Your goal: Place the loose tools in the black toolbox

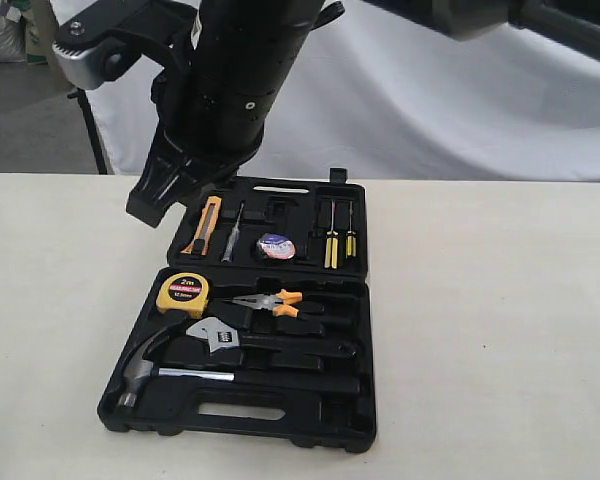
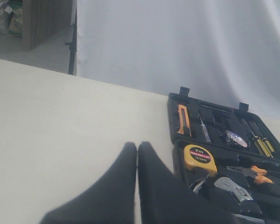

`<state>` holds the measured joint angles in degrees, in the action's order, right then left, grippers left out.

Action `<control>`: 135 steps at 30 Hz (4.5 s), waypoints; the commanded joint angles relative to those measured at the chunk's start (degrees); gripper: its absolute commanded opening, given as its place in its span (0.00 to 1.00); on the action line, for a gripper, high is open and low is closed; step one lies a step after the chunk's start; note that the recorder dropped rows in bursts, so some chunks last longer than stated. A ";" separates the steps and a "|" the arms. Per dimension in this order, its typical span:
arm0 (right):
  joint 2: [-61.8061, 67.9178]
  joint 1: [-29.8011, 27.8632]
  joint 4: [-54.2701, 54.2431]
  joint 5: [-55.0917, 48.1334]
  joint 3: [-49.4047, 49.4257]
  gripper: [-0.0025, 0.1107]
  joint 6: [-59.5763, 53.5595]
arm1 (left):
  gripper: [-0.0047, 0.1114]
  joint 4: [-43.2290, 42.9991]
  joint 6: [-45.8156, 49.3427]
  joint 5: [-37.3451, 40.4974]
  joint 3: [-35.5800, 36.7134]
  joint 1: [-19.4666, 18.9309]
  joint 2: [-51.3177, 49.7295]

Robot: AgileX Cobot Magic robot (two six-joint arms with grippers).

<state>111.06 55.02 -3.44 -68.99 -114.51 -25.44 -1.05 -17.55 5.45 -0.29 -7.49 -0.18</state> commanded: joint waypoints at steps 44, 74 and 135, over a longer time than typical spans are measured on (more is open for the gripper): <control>-69.34 -0.23 21.62 51.22 88.20 0.02 49.86 | 0.05 -0.25 -0.27 -0.41 -0.15 -1.45 0.18; -81.70 -0.23 11.01 78.71 114.51 0.02 47.12 | 0.05 -0.25 -0.27 -0.41 -0.15 -1.45 0.18; -111.06 -44.15 5.86 56.67 114.51 0.02 36.64 | 0.05 -0.25 -0.27 -0.41 -0.15 -1.45 0.18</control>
<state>0.39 11.20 2.41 -12.07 -0.19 11.51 -1.05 -17.55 5.45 -0.29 -7.49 -0.18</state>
